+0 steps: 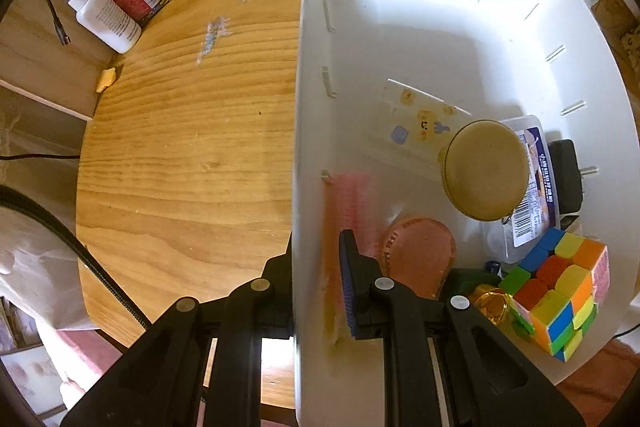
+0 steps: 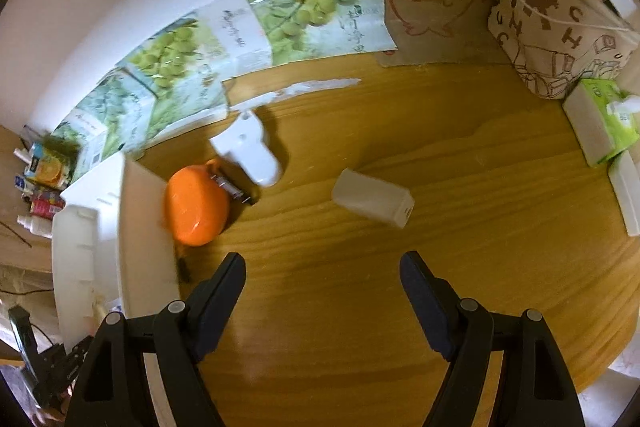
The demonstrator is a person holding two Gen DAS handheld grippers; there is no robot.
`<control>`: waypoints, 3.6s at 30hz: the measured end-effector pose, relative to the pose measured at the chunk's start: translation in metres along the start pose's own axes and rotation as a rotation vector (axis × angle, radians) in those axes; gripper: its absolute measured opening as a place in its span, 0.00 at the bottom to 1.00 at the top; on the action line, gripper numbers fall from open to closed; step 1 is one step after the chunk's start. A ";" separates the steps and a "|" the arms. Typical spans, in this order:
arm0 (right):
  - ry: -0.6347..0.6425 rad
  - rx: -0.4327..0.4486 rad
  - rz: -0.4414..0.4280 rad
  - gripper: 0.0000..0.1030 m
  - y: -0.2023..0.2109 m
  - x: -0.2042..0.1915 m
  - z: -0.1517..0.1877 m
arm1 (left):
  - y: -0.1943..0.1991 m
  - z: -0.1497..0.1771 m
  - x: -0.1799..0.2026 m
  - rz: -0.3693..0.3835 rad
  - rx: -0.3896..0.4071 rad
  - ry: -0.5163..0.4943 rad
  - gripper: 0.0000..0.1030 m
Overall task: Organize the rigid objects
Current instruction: 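Withdraw the right tool and move it to the white rectangular block, then grasp the white rectangular block with the right tool, then carry the white block into the tray and open the right tool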
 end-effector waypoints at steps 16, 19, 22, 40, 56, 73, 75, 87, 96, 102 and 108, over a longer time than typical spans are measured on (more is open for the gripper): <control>-0.077 -0.077 0.002 0.78 -0.064 0.031 -0.042 | -0.004 -0.009 0.011 -0.065 -0.027 0.035 0.18; -0.066 -0.091 0.013 0.78 -0.071 0.032 -0.045 | -0.005 -0.012 0.012 -0.077 -0.033 0.044 0.18; -0.082 -0.118 0.004 0.78 -0.080 0.035 -0.044 | -0.006 -0.014 0.013 -0.083 -0.042 0.047 0.18; -0.082 -0.099 0.017 0.61 -0.095 0.051 -0.049 | -0.009 -0.015 0.012 -0.096 -0.045 0.065 0.18; -0.076 -0.099 -0.063 0.60 -0.059 0.035 -0.035 | -0.008 -0.015 0.013 -0.104 -0.035 0.049 0.18; 0.031 -0.009 -0.064 0.60 -0.002 -0.019 0.007 | -0.005 -0.011 0.019 -0.076 -0.012 -0.033 0.18; 0.048 0.005 -0.050 0.60 0.002 -0.029 0.013 | -0.005 -0.010 0.019 -0.065 -0.012 -0.044 0.18; 0.051 0.067 -0.108 0.60 0.049 -0.084 0.054 | -0.013 -0.008 0.013 0.024 -0.041 -0.116 0.06; 0.140 0.115 -0.103 0.60 0.069 -0.142 0.082 | -0.015 -0.014 0.008 0.096 -0.061 -0.180 0.06; 0.197 0.116 -0.100 0.60 0.067 -0.179 0.100 | -0.019 -0.021 0.000 0.144 -0.068 -0.242 0.08; 0.254 0.102 -0.093 0.60 0.058 -0.209 0.117 | -0.024 -0.028 0.002 0.147 -0.064 -0.326 0.09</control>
Point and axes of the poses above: each gripper's, at about its wrist camera, not at the fingertips, and y roughly against the way its jaws point, x to its right, z to its underside, the point moved 2 cm from there along -y, roughly the way its jaws point, and after that the axes turned 2 degrees about x, right-handed, at the moved point
